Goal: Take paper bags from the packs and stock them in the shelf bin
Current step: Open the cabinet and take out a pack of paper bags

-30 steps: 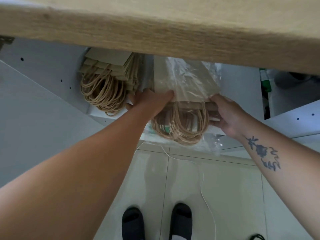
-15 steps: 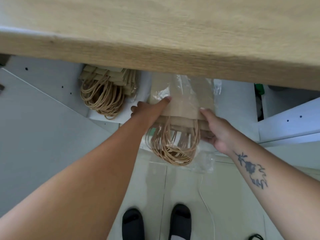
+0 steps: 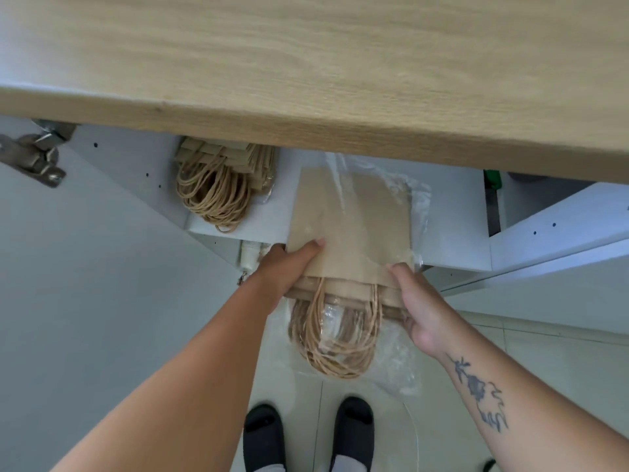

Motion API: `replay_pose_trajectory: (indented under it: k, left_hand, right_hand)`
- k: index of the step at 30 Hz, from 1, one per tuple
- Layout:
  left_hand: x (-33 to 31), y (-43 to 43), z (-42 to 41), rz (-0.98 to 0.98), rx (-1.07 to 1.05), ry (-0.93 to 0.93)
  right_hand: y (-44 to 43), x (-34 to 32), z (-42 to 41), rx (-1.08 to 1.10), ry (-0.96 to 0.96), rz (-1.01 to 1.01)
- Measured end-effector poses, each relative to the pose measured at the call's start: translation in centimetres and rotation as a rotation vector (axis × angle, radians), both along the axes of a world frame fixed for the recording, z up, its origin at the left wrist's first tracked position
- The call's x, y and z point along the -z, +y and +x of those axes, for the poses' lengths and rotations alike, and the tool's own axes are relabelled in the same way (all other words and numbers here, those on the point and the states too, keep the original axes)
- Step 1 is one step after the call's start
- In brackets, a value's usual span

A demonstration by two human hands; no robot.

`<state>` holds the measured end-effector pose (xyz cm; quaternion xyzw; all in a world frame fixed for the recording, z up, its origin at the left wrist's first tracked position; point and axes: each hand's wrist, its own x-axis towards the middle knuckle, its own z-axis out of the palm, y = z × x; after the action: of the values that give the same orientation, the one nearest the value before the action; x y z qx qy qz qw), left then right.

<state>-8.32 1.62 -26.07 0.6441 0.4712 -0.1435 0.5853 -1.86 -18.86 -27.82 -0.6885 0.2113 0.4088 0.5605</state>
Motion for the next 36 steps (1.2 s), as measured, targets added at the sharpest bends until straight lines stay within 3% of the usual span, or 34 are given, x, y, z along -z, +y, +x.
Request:
replay_pose_trajectory:
  k: [4, 12, 25, 36]
  left_hand:
    - [-2.2, -1.8, -3.6, -0.045, -0.018, 0.025]
    - [-11.4, -5.5, -13.5, -0.083, -0.034, 0.017]
    - [-25.7, -5.7, -25.6, -0.221, 0.015, -0.309]
    - [-34.0, -1.7, -25.0, -0.129, -0.007, -0.475]
  right_hand:
    - [-2.1, -1.4, -2.8, -0.064, 0.015, -0.029]
    - [-6.0, -10.8, -10.8, -0.045, -0.004, -0.036]
    - [-7.1, -25.5, -23.3, -0.046, -0.242, 0.130]
    - [-2.8, -34.2, -21.7, -0.069, -0.395, 0.146]
